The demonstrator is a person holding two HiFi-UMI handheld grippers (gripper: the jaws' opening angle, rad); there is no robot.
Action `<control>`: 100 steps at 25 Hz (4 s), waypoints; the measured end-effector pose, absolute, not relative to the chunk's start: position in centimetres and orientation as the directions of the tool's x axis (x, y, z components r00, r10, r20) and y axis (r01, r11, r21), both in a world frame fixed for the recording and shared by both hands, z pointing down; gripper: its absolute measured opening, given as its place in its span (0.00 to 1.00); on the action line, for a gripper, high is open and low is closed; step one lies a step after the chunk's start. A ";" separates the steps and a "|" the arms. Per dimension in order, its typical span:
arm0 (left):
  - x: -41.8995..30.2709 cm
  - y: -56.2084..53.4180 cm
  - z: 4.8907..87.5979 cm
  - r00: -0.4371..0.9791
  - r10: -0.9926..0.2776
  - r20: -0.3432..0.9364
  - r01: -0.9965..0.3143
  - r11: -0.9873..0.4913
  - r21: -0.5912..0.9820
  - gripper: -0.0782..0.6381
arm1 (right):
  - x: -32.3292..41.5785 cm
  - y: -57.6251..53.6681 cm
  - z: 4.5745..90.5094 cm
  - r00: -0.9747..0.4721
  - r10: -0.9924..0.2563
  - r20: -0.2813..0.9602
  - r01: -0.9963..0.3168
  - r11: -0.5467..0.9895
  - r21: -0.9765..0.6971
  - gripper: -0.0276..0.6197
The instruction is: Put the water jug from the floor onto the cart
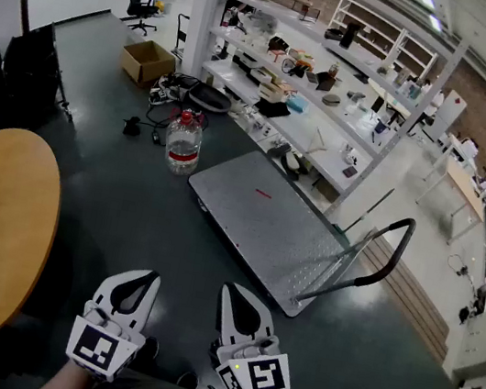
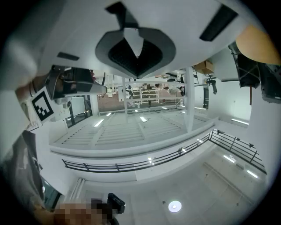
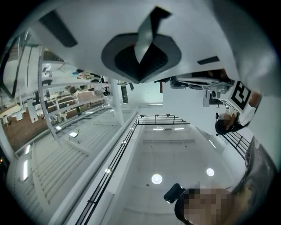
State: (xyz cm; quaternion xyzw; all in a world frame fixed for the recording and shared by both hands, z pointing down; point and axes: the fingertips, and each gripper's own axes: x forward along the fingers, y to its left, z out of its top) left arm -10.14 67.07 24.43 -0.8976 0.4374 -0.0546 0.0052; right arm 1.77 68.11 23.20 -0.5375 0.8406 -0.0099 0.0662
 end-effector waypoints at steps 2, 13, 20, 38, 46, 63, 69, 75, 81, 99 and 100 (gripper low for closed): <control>-10.0 67.9 25.7 0.617 -0.782 0.090 -0.782 -0.622 -0.046 0.12 | 1.9 69.0 23.9 -0.417 -0.905 -0.089 -0.901 0.424 -0.090 0.03; -10.1 70.6 26.8 0.567 -0.818 0.094 -0.821 -0.571 -0.017 0.12 | 3.7 72.4 25.5 -0.447 -0.893 -0.054 -0.888 0.451 -0.096 0.03; -9.3 70.1 26.8 0.577 -0.814 0.066 -0.815 -0.579 -0.017 0.12 | 5.2 72.1 26.8 -0.394 -0.919 -0.017 -0.911 0.393 -0.128 0.03; -22.9 56.2 28.8 0.504 -0.859 0.087 -0.864 -0.499 0.070 0.12 | -6.3 56.2 27.3 -0.448 -0.894 0.010 -0.888 0.444 -0.120 0.03; -25.6 51.9 29.4 0.500 -0.861 0.098 -0.866 -0.492 0.088 0.12 | -8.5 52.5 28.0 -0.444 -0.895 0.041 -0.891 0.437 -0.122 0.03; -26.0 37.6 30.8 0.407 -0.903 0.136 -0.913 -0.402 0.063 0.12 | -6.1 34.7 29.5 -0.458 -0.889 0.022 -0.883 0.452 -0.126 0.03; -24.0 28.3 31.6 0.394 -0.907 0.148 -0.919 -0.391 0.054 0.12 | -3.5 24.9 30.9 -0.453 -0.890 0.049 -0.887 0.444 -0.125 0.03; -22.5 20.2 30.6 0.356 -0.922 0.152 -0.934 -0.355 0.036 0.12 | -1.4 15.6 30.6 -0.464 -0.884 0.058 -0.882 0.456 -0.121 0.03; -23.5 14.9 31.7 0.290 -0.941 0.174 -0.957 -0.280 0.075 0.12 | -1.0 9.5 32.2 -0.481 -0.872 0.090 -0.873 0.467 -0.142 0.03; -25.5 -4.8 35.5 0.388 -0.900 0.200 -0.921 -0.371 0.116 0.12 | -4.3 -6.8 37.6 -0.455 -0.859 0.233 -0.887 0.415 -0.202 0.03; -25.9 -6.4 35.6 0.390 -0.899 0.199 -0.920 -0.374 0.115 0.12 | -4.8 -8.5 37.8 -0.452 -0.860 0.238 -0.889 0.411 -0.204 0.03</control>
